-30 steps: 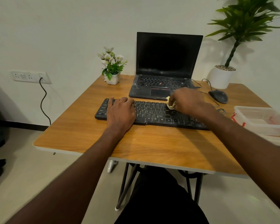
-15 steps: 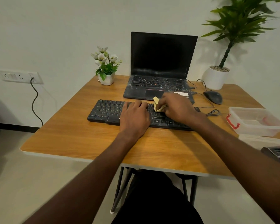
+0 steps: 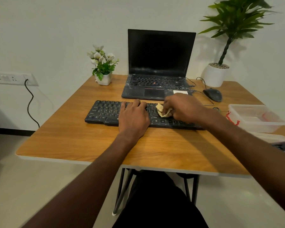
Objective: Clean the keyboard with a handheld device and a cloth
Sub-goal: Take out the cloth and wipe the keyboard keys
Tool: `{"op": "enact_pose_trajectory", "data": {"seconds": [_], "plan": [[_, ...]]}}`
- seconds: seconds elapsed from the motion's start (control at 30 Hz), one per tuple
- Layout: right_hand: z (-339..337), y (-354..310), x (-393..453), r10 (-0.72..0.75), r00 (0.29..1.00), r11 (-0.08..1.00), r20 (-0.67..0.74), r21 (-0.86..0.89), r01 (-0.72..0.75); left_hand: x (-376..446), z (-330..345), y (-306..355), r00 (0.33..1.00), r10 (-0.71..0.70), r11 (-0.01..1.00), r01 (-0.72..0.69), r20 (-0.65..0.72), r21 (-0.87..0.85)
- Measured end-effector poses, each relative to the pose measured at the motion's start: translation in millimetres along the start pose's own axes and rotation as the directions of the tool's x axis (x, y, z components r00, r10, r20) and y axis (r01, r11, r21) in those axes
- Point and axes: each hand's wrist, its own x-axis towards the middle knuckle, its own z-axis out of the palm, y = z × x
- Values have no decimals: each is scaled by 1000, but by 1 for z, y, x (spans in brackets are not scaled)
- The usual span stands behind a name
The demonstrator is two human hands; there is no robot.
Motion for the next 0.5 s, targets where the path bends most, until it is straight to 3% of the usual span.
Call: {"op": "enact_pose_trajectory", "data": {"seconds": [0.07, 0.17, 0.27, 0.37, 0.5], "plan": [[-7, 3, 1, 38, 999, 998, 1, -47, -38, 0, -1, 0, 1000, 2, 1000, -2, 0, 3], [-1, 1, 6, 149, 979, 988, -142, -12, -153, 0, 0, -1, 1000, 12, 1000, -12, -5, 0], [14, -4, 3, 171, 968, 984, -182, -8, -176, 0, 0, -1, 1000, 16, 1000, -16, -17, 6], [18, -8, -7, 103, 982, 993, -159, -32, -109, 0, 1, 0, 1000, 12, 1000, -12, -19, 10], [-2, 1, -12, 89, 996, 994, 4, 69, -89, -1, 0, 1, 1000, 21, 1000, -21, -12, 19]]}}
